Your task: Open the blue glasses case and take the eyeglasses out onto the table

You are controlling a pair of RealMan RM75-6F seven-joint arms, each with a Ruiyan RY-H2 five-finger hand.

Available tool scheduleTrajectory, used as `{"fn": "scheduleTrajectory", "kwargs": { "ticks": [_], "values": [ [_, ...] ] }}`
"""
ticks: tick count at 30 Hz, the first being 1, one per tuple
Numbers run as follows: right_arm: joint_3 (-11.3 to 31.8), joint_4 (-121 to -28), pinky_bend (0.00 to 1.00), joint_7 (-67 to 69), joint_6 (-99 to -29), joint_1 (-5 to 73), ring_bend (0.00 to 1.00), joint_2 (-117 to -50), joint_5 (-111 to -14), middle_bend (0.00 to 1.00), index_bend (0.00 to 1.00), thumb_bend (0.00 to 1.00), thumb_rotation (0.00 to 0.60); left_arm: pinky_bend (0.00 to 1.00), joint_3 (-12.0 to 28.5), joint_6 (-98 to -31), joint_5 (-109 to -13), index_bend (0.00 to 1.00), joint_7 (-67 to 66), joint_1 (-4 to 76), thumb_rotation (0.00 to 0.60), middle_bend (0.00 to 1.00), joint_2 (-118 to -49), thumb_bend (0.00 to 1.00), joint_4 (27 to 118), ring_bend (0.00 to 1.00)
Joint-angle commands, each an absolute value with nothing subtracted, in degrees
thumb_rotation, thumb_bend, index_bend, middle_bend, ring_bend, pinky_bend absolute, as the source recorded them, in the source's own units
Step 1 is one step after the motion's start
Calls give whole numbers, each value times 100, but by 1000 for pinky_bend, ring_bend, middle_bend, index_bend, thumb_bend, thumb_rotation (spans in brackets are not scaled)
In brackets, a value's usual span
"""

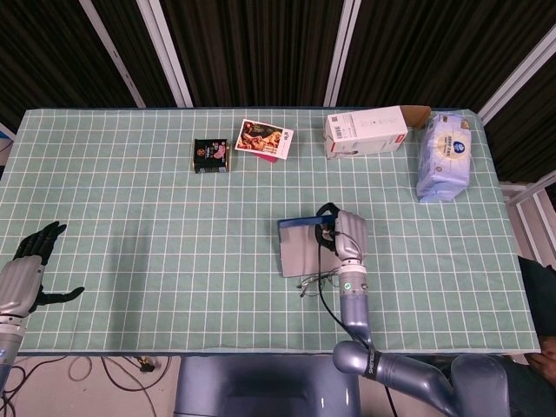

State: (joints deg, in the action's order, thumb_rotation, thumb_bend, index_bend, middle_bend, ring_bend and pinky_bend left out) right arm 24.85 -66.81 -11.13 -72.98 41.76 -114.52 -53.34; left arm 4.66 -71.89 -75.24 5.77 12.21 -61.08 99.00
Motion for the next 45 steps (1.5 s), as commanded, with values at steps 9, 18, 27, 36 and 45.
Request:
{"fn": "scheduleTrajectory", "kwargs": {
  "ticks": [9,18,27,36,45],
  "values": [
    [2896,-6343,1000,-1337,-7007,4516,1000,-11468,-5278,1000,544,512,600,0,468,-7168,-7497,0,561,1228,600,0,-6116,0,9902,0],
    [3341,-5730,1000,-1728,-6480,5065,1000,-11527,-4889,998,186,404,600,0,467,-7150,-7479,0,529,1238,600,0,-6131,0,9911,0],
    [3392,-5964,1000,-2152,-6420,5124,1000,-11313,-4635,990,0,258,600,0,463,-7170,-7501,0,467,1243,600,0,-6156,0,9901,0],
    [2785,-7674,781,-2390,-7003,4279,736,-10322,-5042,650,0,253,600,0,427,-7401,-7684,0,325,1176,600,0,-6236,0,9802,0],
    [1740,-10519,281,-2758,-7404,2834,11,-8125,-5185,0,0,84,600,0,374,-7570,-7826,0,35,1130,600,0,-6326,0,9617,0]
  ]
}}
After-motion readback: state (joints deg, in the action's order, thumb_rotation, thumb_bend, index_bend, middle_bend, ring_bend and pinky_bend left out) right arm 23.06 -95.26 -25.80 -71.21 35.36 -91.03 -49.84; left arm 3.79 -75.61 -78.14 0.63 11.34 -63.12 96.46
